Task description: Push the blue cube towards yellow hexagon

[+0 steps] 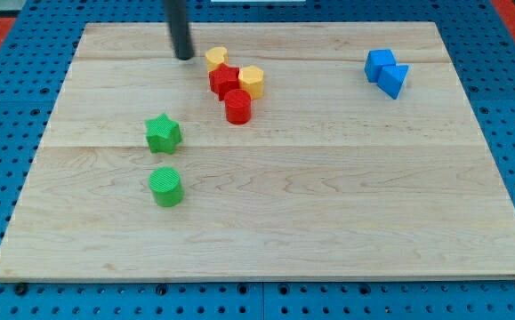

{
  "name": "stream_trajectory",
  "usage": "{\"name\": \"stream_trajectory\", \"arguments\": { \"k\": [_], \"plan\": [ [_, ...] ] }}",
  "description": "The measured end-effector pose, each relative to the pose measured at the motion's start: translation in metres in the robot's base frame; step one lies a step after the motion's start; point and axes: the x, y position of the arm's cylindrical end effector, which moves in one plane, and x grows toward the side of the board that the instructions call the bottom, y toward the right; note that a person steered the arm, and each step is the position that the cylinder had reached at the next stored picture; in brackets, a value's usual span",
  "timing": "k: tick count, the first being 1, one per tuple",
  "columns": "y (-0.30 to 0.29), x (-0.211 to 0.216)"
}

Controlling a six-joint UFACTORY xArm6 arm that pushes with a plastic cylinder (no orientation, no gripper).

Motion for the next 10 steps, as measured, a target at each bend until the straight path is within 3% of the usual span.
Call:
{"name": "stream_trajectory", "arguments": {
  "k": [1,2,3,4,5,6,8,9,10],
  "plan": [
    [0.049,0.017],
    [0.048,0.037],
    [0.110,-0.026],
    [0.231,-0.068],
    [0.338,-0.042],
    [0.336,0.026],
    [0.137,0.010],
    [0.120,0.013],
    [0.220,0.015]
  ]
}}
